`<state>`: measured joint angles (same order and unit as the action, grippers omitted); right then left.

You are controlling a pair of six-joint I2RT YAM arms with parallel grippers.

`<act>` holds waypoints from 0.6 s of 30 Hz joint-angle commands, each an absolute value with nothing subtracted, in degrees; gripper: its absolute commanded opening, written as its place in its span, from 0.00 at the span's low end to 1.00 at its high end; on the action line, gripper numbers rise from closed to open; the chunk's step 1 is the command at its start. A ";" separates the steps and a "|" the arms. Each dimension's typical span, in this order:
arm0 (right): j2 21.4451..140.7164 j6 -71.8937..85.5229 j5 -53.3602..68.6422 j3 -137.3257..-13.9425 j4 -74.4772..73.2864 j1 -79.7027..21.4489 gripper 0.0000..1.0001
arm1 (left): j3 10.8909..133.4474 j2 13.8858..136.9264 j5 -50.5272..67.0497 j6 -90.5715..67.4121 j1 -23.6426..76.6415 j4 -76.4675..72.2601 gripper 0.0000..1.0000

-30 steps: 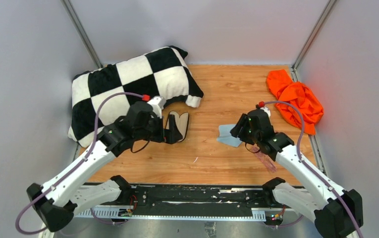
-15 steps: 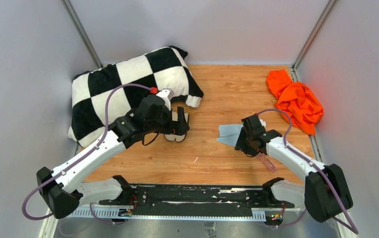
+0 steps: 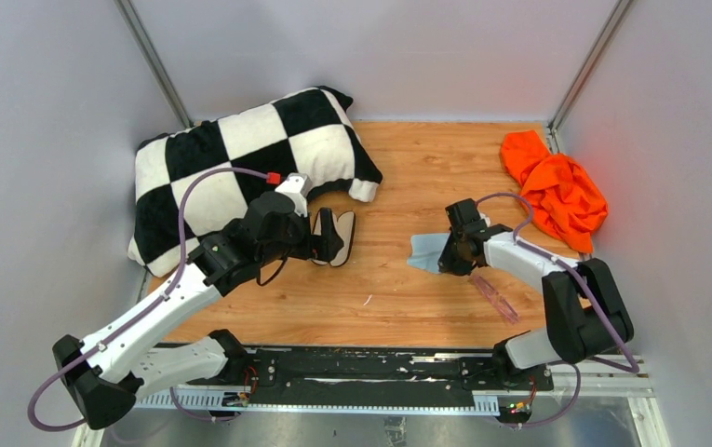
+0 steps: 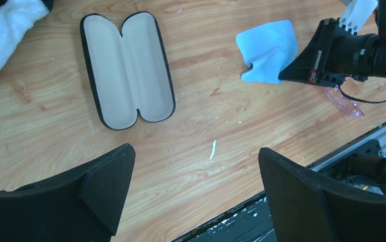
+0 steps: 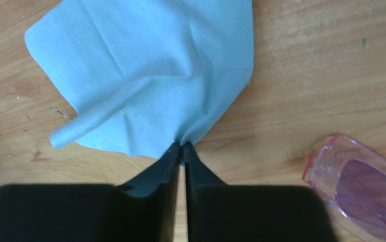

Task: Organize the sunglasses
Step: Adjust the glasses cleaning cloth at the center of the board.

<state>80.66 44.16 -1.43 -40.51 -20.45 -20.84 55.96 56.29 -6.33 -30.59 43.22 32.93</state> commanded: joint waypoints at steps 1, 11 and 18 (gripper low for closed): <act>83.10 44.29 0.58 -41.65 -20.22 -20.11 0.00 | 53.18 54.32 -8.55 -30.31 43.59 31.21 1.00; 74.93 46.83 4.76 -38.48 -26.78 -27.54 0.00 | 54.00 56.42 -6.78 -29.91 43.59 31.18 1.00; 65.82 53.10 6.24 -31.74 -31.90 -36.12 0.32 | 54.99 59.92 -4.97 -30.39 43.59 29.09 1.00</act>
